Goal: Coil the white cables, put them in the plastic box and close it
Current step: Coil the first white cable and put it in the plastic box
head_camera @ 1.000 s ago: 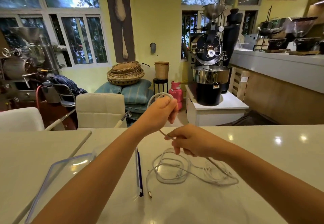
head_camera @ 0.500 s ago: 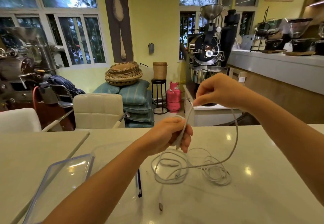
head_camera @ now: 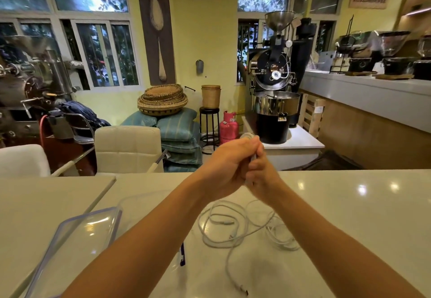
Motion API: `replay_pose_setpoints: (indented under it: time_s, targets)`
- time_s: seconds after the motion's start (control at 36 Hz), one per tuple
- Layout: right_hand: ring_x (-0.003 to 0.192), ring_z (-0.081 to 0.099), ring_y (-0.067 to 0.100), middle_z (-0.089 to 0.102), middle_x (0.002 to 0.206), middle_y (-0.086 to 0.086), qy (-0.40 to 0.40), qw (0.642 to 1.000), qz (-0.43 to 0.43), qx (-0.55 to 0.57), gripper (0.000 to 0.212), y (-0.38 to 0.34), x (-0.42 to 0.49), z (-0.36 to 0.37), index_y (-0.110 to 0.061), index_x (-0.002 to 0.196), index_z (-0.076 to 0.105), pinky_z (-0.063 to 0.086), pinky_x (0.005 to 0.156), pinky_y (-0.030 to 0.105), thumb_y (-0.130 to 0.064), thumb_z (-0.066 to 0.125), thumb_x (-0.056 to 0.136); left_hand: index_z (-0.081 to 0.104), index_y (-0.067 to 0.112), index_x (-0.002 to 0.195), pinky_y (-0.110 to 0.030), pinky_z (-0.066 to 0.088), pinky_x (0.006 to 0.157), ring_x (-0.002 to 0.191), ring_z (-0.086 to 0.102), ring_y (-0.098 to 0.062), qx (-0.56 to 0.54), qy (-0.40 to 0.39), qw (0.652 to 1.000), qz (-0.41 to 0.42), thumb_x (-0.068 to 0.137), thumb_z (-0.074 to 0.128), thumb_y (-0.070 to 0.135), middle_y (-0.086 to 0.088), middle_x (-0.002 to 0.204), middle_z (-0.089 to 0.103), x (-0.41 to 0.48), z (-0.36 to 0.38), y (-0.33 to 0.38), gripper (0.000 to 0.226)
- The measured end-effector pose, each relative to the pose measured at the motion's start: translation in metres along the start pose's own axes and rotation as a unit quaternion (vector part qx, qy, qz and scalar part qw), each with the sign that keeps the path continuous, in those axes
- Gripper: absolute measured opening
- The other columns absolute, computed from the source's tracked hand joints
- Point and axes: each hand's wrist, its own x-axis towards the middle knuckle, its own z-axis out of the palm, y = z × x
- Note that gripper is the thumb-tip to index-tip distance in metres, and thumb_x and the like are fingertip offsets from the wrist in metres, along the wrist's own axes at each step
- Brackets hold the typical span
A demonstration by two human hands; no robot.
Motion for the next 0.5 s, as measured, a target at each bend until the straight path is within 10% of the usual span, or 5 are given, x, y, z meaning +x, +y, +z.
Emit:
replay_pose_setpoints:
  time_s: [0.25, 0.5]
  targets:
    - [0.043, 0.04, 0.004, 0.053, 0.052, -0.005, -0.029, 0.97, 0.082, -0.225, 0.027, 0.016, -0.026, 0.031, -0.019, 0.076, 0.061, 0.033, 0.05, 0.017, -0.013, 0.042, 0.095, 0.043, 0.01, 0.067, -0.021, 0.037, 0.055, 0.047, 0.041, -0.01, 0.2, 0.092, 0.976, -0.007, 0.099, 0.029, 0.017, 0.004, 0.05, 0.046, 0.008, -0.025, 0.016, 0.034]
    - [0.055, 0.042, 0.0, 0.046, 0.062, -0.015, -0.11, 0.832, 0.042, -0.542, 0.03, -0.032, -0.038, 0.039, -0.007, 0.108, 0.064, 0.038, 0.054, 0.007, -0.023, 0.044, 0.094, 0.046, 0.013, 0.063, -0.009, 0.04, 0.054, 0.054, 0.047, -0.009, 0.446, 0.164, 0.88, 0.008, 0.098, 0.032, 0.017, -0.002, 0.061, 0.05, 0.008, -0.044, 0.012, 0.039]
